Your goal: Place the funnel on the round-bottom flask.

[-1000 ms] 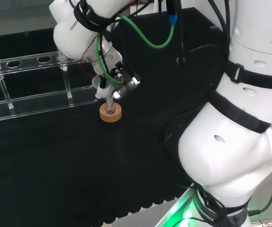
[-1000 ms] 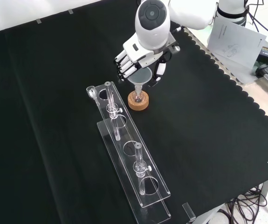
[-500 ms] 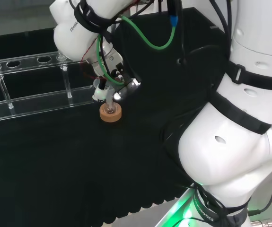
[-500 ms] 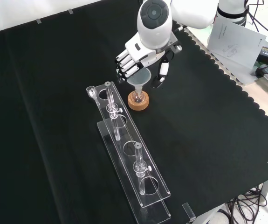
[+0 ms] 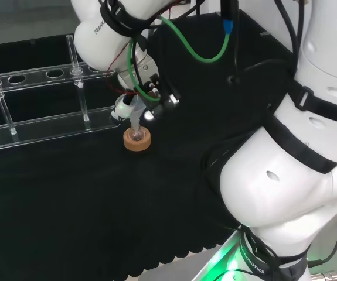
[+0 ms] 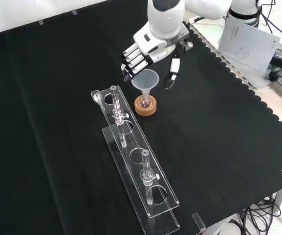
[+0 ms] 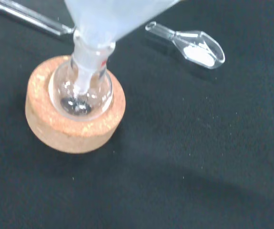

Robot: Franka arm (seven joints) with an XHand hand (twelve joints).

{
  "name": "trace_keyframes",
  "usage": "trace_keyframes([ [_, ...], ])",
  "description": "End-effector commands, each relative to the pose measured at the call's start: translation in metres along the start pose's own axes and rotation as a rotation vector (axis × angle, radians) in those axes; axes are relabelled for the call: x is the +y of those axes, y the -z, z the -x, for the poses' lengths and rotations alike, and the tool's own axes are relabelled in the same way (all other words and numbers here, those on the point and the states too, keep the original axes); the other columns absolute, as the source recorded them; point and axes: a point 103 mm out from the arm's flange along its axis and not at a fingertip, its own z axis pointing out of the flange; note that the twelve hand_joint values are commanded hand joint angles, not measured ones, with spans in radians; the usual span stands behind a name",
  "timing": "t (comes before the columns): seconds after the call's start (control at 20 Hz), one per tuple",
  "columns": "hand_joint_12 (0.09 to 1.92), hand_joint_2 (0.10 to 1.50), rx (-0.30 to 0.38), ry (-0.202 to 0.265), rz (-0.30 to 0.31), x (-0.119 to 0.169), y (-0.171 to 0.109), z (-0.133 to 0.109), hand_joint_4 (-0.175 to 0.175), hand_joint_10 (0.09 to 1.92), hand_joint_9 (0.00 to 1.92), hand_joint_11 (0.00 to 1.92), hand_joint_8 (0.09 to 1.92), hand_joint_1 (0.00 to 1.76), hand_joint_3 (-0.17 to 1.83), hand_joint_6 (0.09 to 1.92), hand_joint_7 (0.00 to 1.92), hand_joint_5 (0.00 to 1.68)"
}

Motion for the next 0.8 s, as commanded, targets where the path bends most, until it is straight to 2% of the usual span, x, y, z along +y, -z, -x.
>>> trace_keyframes([
  [0.05, 1.50, 0.70, 0.143, 0.034, 0.072, -0.010, 0.031, 0.023, -0.071, 0.80, 0.21, 0.17, 0.69, 0.43, 0.25, 0.09, 0.00, 0.37],
  [0.25, 1.50, 0.71, 0.212, 0.067, 0.055, -0.013, 0.039, 0.032, -0.070, 0.79, 0.24, 0.19, 0.71, 0.45, 0.24, 0.09, 0.02, 0.38],
  [0.4, 1.50, 0.72, 0.232, 0.083, 0.057, -0.016, 0.046, 0.039, -0.068, 0.78, 0.23, 0.19, 0.72, 0.46, 0.24, 0.09, 0.02, 0.38],
  [0.8, 1.51, 0.72, 0.292, 0.074, 0.043, -0.014, 0.048, 0.064, -0.065, 0.78, 0.24, 0.19, 0.72, 0.47, 0.24, 0.09, 0.04, 0.38],
])
